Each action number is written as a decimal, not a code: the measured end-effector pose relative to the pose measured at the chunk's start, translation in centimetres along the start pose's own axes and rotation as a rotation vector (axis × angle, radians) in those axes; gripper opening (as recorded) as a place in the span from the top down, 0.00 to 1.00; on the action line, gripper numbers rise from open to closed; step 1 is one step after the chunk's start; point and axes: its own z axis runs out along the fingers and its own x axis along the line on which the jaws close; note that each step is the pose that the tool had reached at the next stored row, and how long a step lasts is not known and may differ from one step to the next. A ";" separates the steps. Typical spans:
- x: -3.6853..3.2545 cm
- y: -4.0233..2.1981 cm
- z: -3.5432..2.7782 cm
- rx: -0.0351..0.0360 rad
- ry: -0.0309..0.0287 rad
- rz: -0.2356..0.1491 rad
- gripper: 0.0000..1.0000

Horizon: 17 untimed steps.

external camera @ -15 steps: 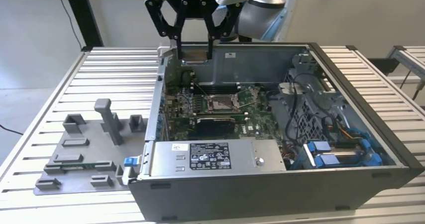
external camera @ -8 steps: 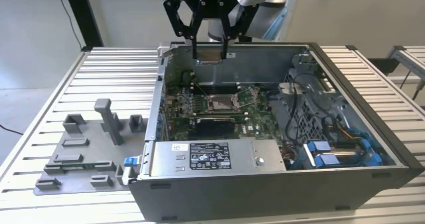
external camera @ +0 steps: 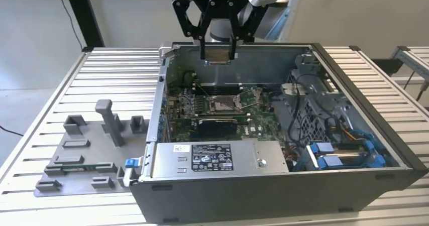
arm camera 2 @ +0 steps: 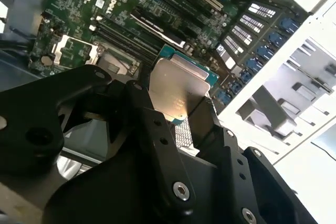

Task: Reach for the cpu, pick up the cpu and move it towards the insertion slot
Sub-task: 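Pick up the cpu and move it towards the insertion slot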

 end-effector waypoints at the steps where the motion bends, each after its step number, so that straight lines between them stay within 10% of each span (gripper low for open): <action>1: -0.01 0.00 0.00 0.0000 0.0000 0.000 1.00; 17: -0.15 0.29 0.03 0.0000 -0.0004 0.001 1.00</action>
